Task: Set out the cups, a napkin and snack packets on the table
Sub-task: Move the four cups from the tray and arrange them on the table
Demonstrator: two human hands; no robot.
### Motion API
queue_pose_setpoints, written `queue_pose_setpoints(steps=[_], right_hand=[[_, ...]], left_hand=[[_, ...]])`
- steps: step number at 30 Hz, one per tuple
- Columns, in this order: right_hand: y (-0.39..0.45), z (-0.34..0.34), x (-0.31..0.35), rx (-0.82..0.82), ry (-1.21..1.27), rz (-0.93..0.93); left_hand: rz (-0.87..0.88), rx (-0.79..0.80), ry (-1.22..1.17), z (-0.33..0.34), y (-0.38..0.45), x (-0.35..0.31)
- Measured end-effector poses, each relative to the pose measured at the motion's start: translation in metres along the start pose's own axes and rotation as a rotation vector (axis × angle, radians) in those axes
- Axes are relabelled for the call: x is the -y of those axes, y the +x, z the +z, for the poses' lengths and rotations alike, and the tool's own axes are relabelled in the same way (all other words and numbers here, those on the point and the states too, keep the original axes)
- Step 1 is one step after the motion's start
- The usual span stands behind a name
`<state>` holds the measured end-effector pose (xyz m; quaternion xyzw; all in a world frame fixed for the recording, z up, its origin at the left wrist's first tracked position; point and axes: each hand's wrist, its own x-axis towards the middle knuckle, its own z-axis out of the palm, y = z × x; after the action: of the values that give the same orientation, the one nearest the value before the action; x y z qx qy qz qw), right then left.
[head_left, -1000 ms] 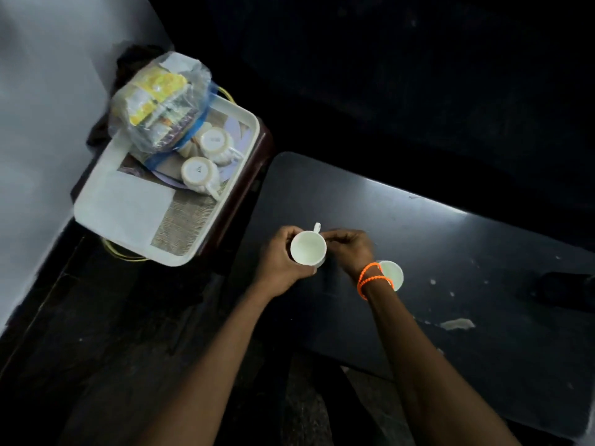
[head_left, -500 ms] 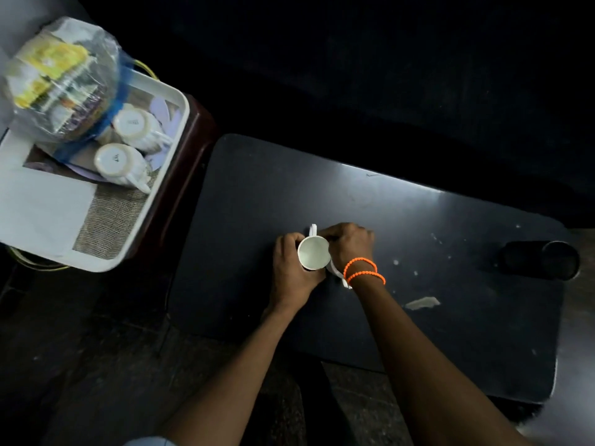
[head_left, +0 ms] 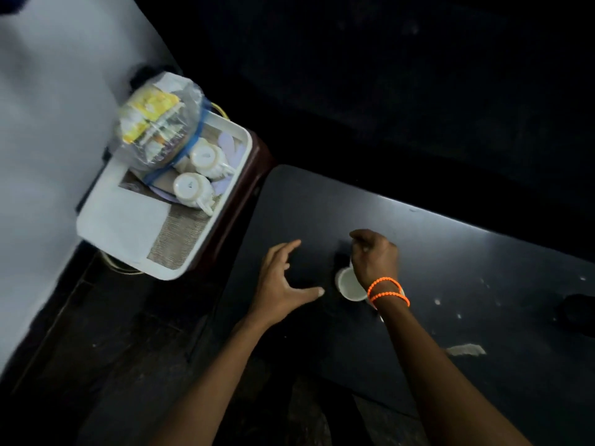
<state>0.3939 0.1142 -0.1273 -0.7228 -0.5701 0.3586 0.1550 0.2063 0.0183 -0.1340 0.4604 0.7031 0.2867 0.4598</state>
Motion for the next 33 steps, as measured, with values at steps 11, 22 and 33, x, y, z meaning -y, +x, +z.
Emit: queue_pose_setpoints(steps=[11, 22, 33], right_hand=[[0.0, 0.115, 0.171, 0.25, 0.089, -0.37], [-0.004, 0.162, 0.195, 0.373, 0.117, -0.307], [-0.026, 0.104, 0.157, 0.527, 0.877, 0.127]], left_hand=[[-0.289, -0.705, 0.088, -0.178, 0.082, 0.001], [-0.379, -0.381, -0.028, -0.21, 0.127, 0.001], [-0.229, -0.075, -1.061, -0.163, 0.068, 0.003]])
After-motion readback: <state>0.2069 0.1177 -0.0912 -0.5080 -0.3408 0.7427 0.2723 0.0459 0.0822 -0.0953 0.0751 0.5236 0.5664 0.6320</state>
